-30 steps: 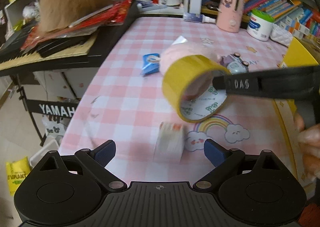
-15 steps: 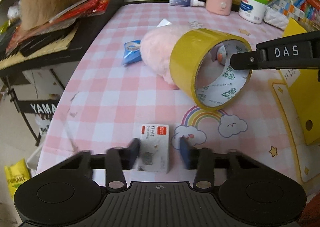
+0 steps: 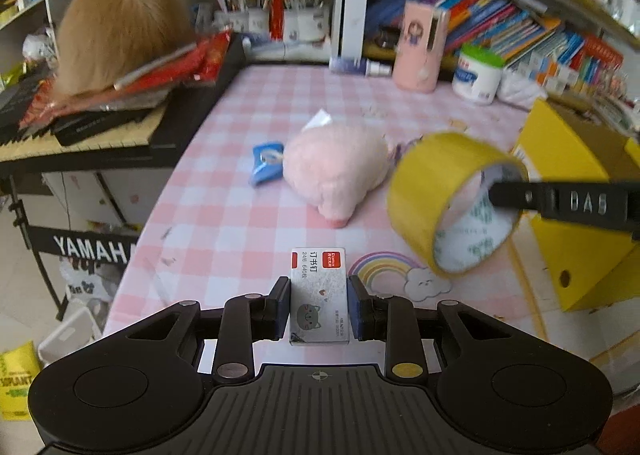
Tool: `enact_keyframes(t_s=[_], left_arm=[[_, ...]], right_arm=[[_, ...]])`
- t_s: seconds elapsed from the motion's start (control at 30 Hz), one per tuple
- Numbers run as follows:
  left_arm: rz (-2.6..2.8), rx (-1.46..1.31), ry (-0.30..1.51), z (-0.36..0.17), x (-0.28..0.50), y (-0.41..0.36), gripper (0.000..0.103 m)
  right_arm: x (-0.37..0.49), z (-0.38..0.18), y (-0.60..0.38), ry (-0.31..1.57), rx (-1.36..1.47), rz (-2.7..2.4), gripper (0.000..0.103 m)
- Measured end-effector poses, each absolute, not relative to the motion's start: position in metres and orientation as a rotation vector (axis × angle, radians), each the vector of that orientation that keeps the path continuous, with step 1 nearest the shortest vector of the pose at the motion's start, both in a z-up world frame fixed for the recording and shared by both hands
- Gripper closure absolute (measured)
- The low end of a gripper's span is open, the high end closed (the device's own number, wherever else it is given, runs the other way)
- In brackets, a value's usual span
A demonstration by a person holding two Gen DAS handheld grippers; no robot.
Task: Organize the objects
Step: 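Carry the tape roll and card box in both tools over the yellow box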
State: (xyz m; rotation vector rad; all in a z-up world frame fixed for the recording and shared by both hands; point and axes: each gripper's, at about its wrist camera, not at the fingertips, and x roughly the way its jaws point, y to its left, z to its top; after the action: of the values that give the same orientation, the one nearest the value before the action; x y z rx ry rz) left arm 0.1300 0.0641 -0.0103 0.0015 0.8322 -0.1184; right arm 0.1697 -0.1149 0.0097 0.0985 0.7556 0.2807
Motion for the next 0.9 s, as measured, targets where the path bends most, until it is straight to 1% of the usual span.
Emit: enact_keyframes(t_s=[0.37,0.9], left_arm=[[-0.210,0.014,0.771,0.003,0.078,0.069,0.075],[-0.385,0.072,0.790,-0.003,-0.006,0.061,0.075]], right_arm=[[0.103,0.020,-0.124,0.724,0.123,0.179,0.090],[-0.024,0.004,-0.131,0.765,0.204,0.010,0.090]])
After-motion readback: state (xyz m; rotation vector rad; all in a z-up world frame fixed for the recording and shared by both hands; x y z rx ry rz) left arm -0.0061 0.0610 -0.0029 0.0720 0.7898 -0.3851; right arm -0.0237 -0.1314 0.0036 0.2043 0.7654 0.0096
